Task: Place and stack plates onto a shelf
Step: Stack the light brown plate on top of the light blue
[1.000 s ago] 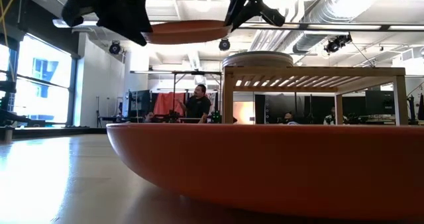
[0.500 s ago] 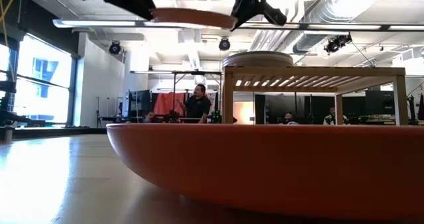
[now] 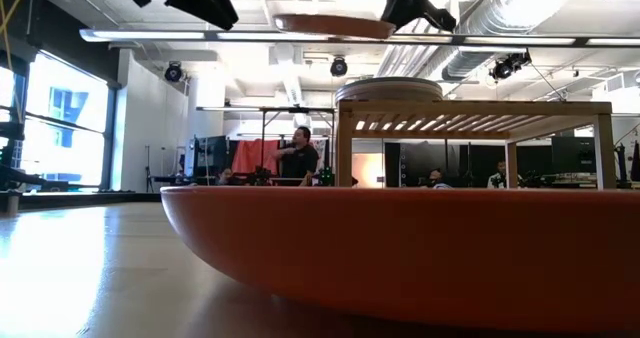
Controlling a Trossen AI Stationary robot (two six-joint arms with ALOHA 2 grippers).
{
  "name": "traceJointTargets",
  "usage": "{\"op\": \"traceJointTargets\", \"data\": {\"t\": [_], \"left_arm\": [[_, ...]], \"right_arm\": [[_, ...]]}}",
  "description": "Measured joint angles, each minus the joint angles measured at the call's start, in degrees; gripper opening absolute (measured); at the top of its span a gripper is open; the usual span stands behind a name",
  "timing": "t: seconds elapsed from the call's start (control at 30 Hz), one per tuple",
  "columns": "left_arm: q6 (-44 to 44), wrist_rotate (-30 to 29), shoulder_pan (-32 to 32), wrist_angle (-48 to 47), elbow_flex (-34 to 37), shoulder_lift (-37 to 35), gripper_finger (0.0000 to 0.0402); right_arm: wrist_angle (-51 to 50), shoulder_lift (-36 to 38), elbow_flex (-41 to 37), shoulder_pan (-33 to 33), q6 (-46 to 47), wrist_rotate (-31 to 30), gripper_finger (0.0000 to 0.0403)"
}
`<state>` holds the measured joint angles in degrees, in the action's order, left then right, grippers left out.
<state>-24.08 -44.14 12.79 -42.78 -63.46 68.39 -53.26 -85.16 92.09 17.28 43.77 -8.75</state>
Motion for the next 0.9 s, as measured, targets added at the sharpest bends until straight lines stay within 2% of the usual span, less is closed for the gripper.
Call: {"op": "traceJointTargets", "data": {"t": [0.17, 0.5, 0.7, 0.9], "left_arm": [[0.25, -4.36, -2.29, 0.28, 0.00, 0.01, 0.0113], [4.55, -4.88, -7.90, 0.61, 0.00, 0.01, 0.0113], [8.11, -4.31, -11.43, 0.63, -0.02, 0.01, 0.0113], [11.64, -2.62, -14.70, 0.66, -0.02, 0.02, 0.0113]], "right_arm": [[-0.79, 2.41, 0.00, 6.70, -4.50, 5.35, 0.0000], [-4.20, 2.60, 0.00, 23.08, -14.54, 22.45, 0.0000], [-6.49, 2.55, 0.00, 29.96, -19.41, 27.56, 0.0000], [-9.57, -0.65, 0.02, 33.22, -24.29, 30.89, 0.0000]]}}
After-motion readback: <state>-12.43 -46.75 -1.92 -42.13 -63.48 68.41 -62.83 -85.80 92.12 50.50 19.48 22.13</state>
